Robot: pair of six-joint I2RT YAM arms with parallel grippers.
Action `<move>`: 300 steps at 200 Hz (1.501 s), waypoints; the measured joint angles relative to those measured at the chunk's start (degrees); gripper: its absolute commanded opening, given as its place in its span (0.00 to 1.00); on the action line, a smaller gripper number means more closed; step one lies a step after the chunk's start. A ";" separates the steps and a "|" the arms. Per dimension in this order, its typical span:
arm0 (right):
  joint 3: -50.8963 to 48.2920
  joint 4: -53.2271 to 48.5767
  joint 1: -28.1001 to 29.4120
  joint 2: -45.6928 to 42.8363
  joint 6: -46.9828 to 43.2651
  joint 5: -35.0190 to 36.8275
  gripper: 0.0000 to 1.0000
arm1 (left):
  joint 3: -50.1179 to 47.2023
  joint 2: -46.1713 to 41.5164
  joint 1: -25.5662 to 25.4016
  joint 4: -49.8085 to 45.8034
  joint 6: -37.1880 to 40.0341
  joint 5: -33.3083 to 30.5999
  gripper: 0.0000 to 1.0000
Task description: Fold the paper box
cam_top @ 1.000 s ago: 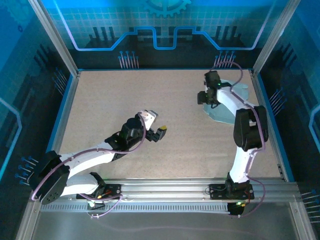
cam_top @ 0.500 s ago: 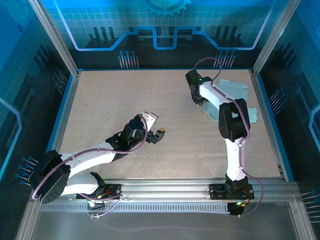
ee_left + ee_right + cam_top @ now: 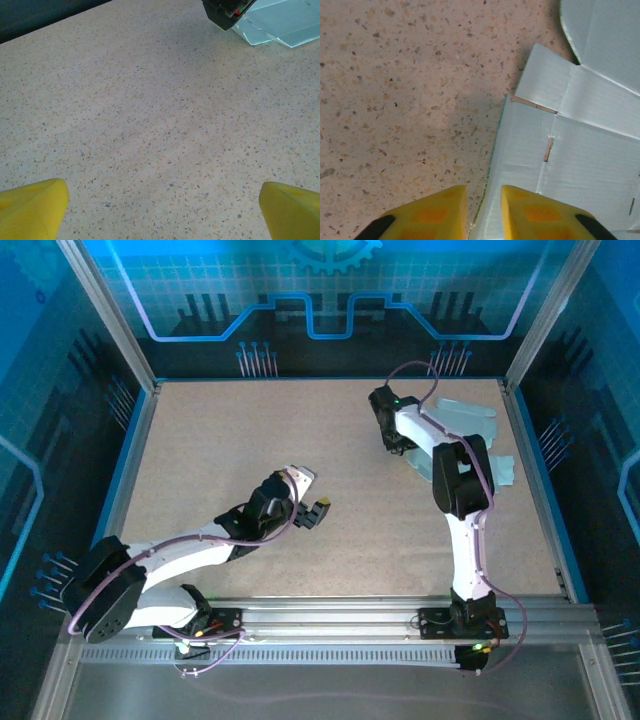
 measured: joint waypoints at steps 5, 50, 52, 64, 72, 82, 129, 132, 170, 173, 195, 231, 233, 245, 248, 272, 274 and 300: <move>0.00 0.02 0.00 0.11 0.07 -0.04 0.17 | 0.04 0.15 -0.02 -0.02 0.00 -0.07 0.99; -1.60 1.22 0.04 -0.35 -0.42 -0.13 0.06 | 0.09 0.28 0.00 -0.11 -0.66 -0.11 0.99; -1.90 1.40 0.04 -0.44 -0.48 -0.15 0.06 | 0.09 0.28 0.00 -0.11 -0.72 -0.15 0.99; -4.20 2.64 0.28 -1.64 -1.01 -0.15 0.06 | 0.09 0.28 -0.02 -0.11 -1.22 -0.42 0.99; -5.81 3.28 0.52 -2.64 -1.57 -0.20 0.06 | 0.09 0.28 -0.02 -0.07 -1.55 -0.85 0.99; -8.31 4.66 1.25 -4.42 -2.82 -0.22 0.06 | 0.09 0.26 0.00 0.07 -2.14 -1.46 0.99; -20.63 13.51 9.88 -13.60 -14.12 -0.52 0.06 | -0.85 -3.91 3.19 -0.98 -11.26 -3.30 0.99; -21.46 14.29 10.56 -14.10 -14.99 -0.52 0.06 | -0.85 -4.39 3.76 -1.31 -12.35 -3.45 0.99; -32.59 23.85 17.75 -21.05 -26.12 -1.81 0.09 | -0.85 -9.53 9.25 -7.32 -21.68 -4.15 0.99; -33.33 24.50 18.29 -21.49 -27.06 -1.97 0.10 | -0.83 -9.86 9.66 -7.93 -22.51 -4.13 0.99; -38.27 29.53 22.88 -24.35 -34.12 -3.23 0.11 | -0.72 -11.39 12.81 -12.98 -27.74 -4.13 0.99; -43.82 34.29 29.77 -26.45 -42.38 -5.75 0.23 | 1.22 -11.45 14.16 -20.09 -31.47 -3.61 0.99; -44.02 34.34 29.97 -26.58 -42.64 -5.90 0.25 | 1.40 -11.45 14.16 -20.39 -31.50 -3.54 0.99; -45.40 34.88 30.73 -28.09 -43.21 -6.97 0.52 | 2.38 -11.23 14.16 -21.44 -31.47 -2.73 0.99; -45.75 35.06 30.75 -28.63 -43.67 -7.34 0.60 | 2.67 -11.15 14.16 -21.66 -31.50 -2.51 0.99; -48.72 36.41 30.45 -35.19 -41.20 -9.88 0.83 | 6.08 -7.89 14.16 -22.97 -30.53 0.44 0.99; -48.94 36.61 30.40 -35.65 -41.13 -10.14 0.84 | 6.36 -7.61 14.16 -23.12 -30.36 0.59 0.99; -52.72 39.12 29.49 -44.83 -33.75 -13.86 0.92 | 13.44 0.52 14.16 -24.76 -29.31 4.63 0.99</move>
